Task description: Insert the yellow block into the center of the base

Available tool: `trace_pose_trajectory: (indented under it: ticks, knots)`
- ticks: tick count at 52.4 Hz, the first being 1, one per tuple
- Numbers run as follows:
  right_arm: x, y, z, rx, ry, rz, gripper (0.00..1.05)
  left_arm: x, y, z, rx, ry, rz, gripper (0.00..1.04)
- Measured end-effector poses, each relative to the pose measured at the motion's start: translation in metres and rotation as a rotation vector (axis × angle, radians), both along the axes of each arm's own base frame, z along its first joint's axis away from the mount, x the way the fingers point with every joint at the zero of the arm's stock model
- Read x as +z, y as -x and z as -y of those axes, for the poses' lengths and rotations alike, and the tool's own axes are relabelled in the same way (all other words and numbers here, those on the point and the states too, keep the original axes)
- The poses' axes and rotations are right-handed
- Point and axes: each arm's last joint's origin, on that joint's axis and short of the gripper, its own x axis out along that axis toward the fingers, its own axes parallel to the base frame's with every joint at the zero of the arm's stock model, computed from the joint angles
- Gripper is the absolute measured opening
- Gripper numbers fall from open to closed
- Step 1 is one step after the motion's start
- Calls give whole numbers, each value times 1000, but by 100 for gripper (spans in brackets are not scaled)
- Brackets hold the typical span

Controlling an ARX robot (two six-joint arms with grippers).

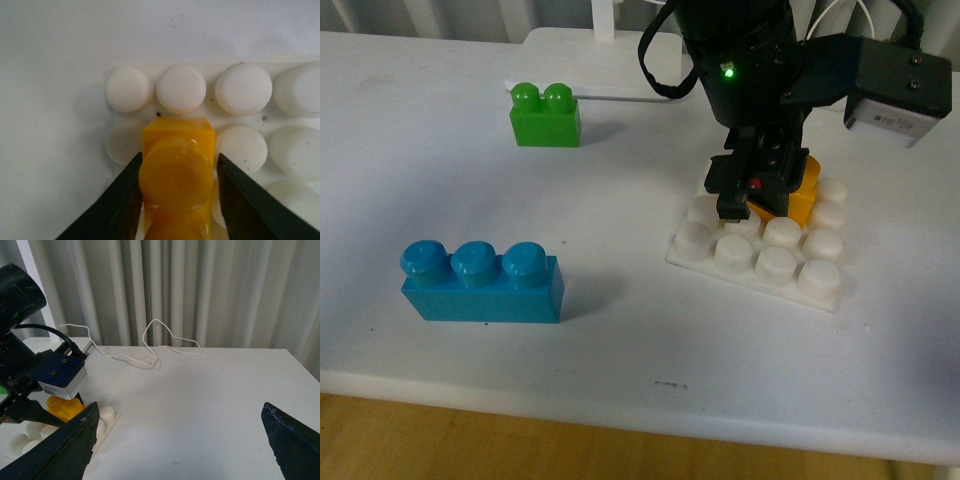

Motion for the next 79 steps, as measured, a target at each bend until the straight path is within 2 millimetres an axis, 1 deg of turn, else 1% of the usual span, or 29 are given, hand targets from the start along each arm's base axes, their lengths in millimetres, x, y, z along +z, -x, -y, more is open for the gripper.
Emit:
trace_pose_trajectory:
  ticks: [6,8,13,17,18,20,23,29,35,42,45,48,51,55,56,61,65,68,75,76,79]
  knots:
    - [0,0,0,0,0,0,95,1,-1,-2,12,7,6,63]
    - [0,0,0,0,0,0,95,4,0,-3,14,11,10,72]
    - [0,0,0,0,0,0,95,12,1,-5,16,25,20,85]
    - [0,0,0,0,0,0,95,28,3,-8,19,47,48,99]
    - [0,0,0,0,0,0,95,37,4,-9,19,60,61,100]
    - [0,0,0,0,0,0,95,49,6,-12,22,78,81,98]
    - [0,0,0,0,0,0,95,71,10,-19,28,109,125,98]
    - [0,0,0,0,0,0,95,96,16,-33,54,151,213,98]
    - [0,0,0,0,0,0,95,114,20,-54,108,206,339,98]
    - [0,0,0,0,0,0,95,128,31,-79,182,268,492,98]
    - [0,0,0,0,0,0,95,133,39,-92,228,307,555,98]
    - [0,0,0,0,0,0,95,140,52,-106,298,356,639,98]
    - [0,0,0,0,0,0,95,148,75,-125,411,456,727,98]
    - [0,0,0,0,0,0,95,151,100,-147,535,541,806,98]
    - [0,0,0,0,0,0,95,151,103,-150,546,549,816,98]
    - [0,0,0,0,0,0,95,144,132,-177,708,628,853,98]
    - [0,0,0,0,0,0,95,137,149,-192,793,652,859,98]
    - [0,0,0,0,0,0,95,130,165,-205,888,669,862,98]
    - [0,0,0,0,0,0,95,113,200,-225,1070,715,836,98]
    - [0,0,0,0,0,0,95,112,202,-226,1081,719,837,98]
    - [0,0,0,0,0,0,95,105,216,-233,1147,777,813,98]
